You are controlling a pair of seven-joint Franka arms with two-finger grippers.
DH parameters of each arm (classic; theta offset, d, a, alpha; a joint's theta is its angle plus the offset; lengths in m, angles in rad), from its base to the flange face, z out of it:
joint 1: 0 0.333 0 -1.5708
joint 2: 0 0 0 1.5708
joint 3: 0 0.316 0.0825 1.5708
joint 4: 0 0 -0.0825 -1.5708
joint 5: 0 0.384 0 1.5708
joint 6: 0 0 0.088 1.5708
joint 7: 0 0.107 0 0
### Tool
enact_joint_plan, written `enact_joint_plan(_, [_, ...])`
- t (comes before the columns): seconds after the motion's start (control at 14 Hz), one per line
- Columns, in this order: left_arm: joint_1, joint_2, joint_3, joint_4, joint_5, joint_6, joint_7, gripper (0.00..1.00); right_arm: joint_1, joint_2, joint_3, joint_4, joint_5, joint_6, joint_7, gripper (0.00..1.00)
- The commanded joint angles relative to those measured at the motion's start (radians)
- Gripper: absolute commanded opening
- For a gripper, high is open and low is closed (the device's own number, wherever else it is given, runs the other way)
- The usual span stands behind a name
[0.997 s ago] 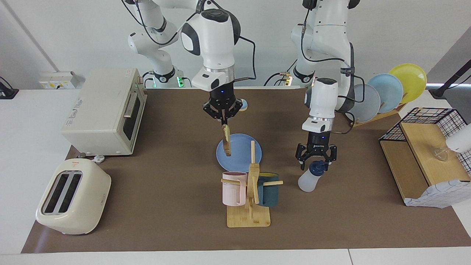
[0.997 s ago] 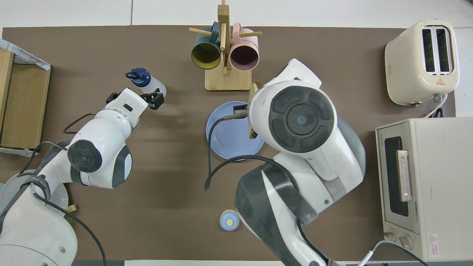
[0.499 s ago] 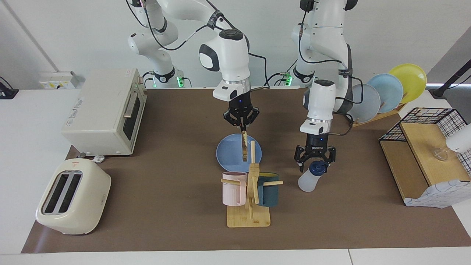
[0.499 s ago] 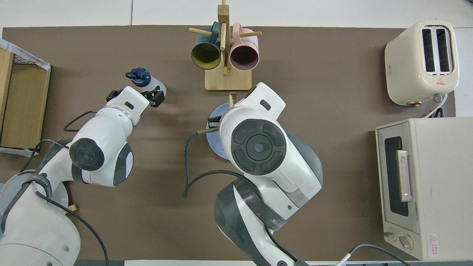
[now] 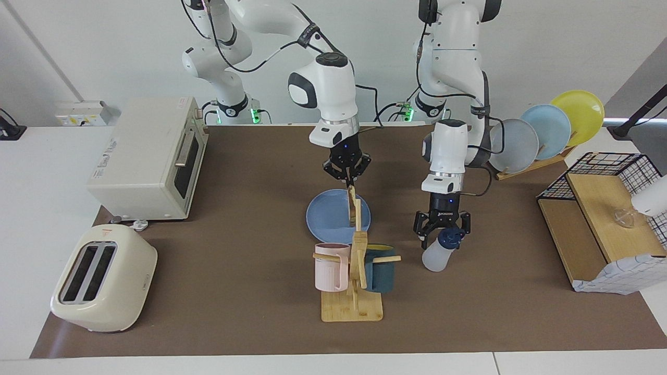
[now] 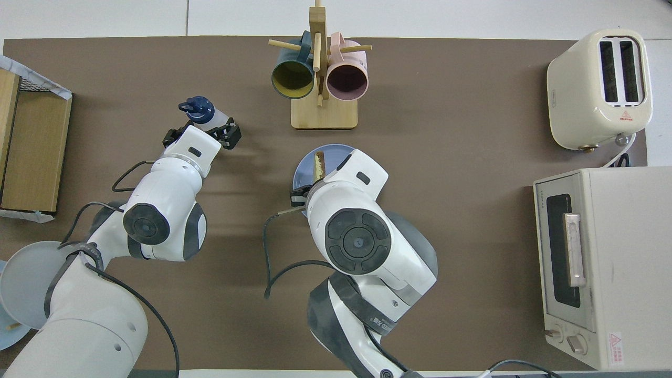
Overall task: Put bread on plate and add seasoning
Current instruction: 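Lower the bread onto the blue plate and open the right gripper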
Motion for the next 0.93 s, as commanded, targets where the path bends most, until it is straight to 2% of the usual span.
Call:
enact_joint_plan(0.0, [-0.017,0.044,0.018,0.047,-0.027,0.024,-0.010,1.00,-0.024,-0.040,0.004,-0.076,0.017,0.027,-0.007,0.00])
enact_joint_plan(0.43, [-0.014,0.066,0.018,0.061,-0.051,0.051,-0.014,1.00,-0.061,-0.071,0.001,-0.158,0.016,0.028,-0.014,0.00])
enact_joint_plan(0.85, [-0.008,0.075,0.017,0.069,-0.053,0.061,-0.016,1.00,-0.141,-0.069,0.002,-0.162,0.016,0.028,-0.014,0.00])
